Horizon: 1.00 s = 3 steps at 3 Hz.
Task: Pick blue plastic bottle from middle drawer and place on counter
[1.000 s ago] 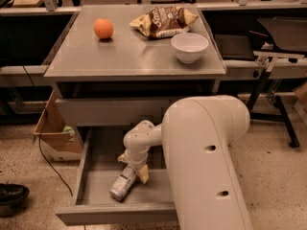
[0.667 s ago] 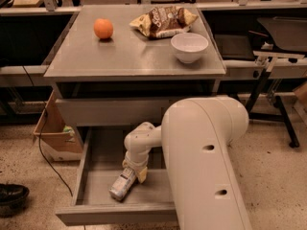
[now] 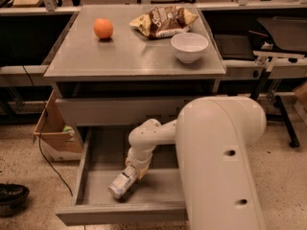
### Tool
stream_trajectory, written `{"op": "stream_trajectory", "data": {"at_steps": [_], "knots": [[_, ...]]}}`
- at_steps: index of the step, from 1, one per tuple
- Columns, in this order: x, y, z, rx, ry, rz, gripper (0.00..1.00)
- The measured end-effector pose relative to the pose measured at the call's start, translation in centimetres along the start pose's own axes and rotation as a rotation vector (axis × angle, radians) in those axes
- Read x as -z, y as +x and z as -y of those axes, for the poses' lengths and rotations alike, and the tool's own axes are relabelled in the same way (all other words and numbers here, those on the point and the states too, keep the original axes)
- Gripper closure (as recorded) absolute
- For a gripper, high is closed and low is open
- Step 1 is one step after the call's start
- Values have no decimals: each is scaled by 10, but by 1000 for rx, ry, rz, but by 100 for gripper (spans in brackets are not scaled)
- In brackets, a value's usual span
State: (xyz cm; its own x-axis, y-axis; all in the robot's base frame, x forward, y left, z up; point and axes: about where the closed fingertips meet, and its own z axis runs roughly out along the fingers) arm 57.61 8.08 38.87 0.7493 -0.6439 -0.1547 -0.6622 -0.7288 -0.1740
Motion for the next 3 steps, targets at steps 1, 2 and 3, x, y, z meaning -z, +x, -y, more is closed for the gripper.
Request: {"op": "stream_trajectory", "data": {"at_steps": [1, 2, 3], "knots": [[49, -3, -5, -49, 54, 28, 100], [100, -1, -18, -106, 111, 47, 100], [154, 2, -33, -144, 172, 39, 100]]}}
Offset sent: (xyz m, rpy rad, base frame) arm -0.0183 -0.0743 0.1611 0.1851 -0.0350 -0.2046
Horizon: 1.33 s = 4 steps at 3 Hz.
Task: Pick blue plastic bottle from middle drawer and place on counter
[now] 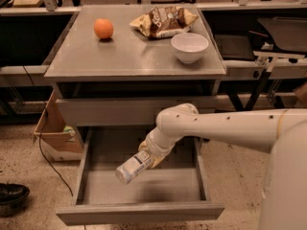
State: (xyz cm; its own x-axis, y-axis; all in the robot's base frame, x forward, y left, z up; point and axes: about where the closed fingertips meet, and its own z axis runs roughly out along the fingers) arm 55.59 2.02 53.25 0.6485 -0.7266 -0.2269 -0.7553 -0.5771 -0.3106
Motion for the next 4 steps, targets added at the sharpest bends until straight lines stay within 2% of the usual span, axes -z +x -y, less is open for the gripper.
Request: {"op": "stream_trajectory", "data": {"at_steps": [1, 2, 3, 4], "knots": [[59, -3, 1, -3, 64, -34, 100], [134, -13, 13, 28, 138, -106, 100], [134, -13, 13, 28, 138, -106, 100], [155, -6, 19, 38, 155, -138, 100]]}}
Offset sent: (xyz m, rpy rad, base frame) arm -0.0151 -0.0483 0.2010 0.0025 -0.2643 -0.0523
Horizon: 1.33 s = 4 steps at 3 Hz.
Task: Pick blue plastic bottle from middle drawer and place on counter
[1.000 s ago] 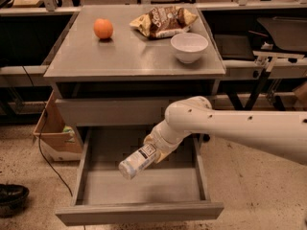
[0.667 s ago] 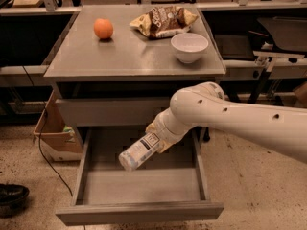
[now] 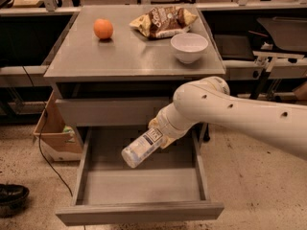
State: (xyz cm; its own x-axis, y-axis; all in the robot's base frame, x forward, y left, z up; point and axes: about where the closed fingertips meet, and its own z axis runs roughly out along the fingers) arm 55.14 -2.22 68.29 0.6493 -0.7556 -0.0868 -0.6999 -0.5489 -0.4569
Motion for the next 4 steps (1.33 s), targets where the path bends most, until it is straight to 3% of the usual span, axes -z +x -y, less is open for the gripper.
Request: {"op": "stream_trajectory", "data": {"at_steps": [2, 4], "knots": [[94, 29, 48, 60, 102, -104, 100], [155, 29, 108, 131, 234, -131, 100]]}}
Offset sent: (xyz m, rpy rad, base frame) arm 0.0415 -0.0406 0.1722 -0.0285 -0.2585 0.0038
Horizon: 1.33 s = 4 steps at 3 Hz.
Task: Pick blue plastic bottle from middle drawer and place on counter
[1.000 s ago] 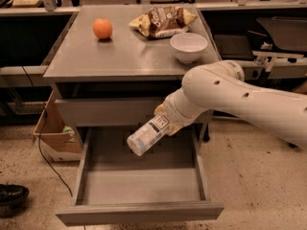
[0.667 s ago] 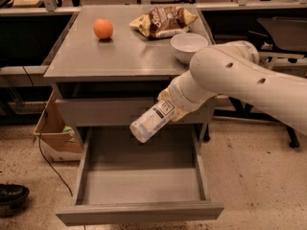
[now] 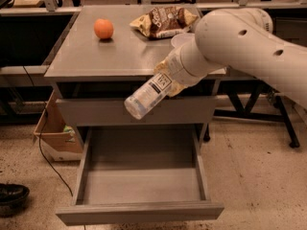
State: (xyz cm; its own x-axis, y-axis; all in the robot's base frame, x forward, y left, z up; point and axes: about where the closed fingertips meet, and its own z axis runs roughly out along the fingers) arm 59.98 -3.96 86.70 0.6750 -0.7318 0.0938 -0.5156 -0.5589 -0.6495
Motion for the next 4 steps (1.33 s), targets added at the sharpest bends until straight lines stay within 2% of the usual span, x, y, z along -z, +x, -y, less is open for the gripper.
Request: {"op": "stream_trajectory", "data": {"at_steps": [2, 3, 4], "knots": [[1, -1, 87, 33, 153, 30, 100], [-10, -3, 128, 50, 217, 40, 100], [-33, -2, 157, 57, 258, 47, 100]]}}
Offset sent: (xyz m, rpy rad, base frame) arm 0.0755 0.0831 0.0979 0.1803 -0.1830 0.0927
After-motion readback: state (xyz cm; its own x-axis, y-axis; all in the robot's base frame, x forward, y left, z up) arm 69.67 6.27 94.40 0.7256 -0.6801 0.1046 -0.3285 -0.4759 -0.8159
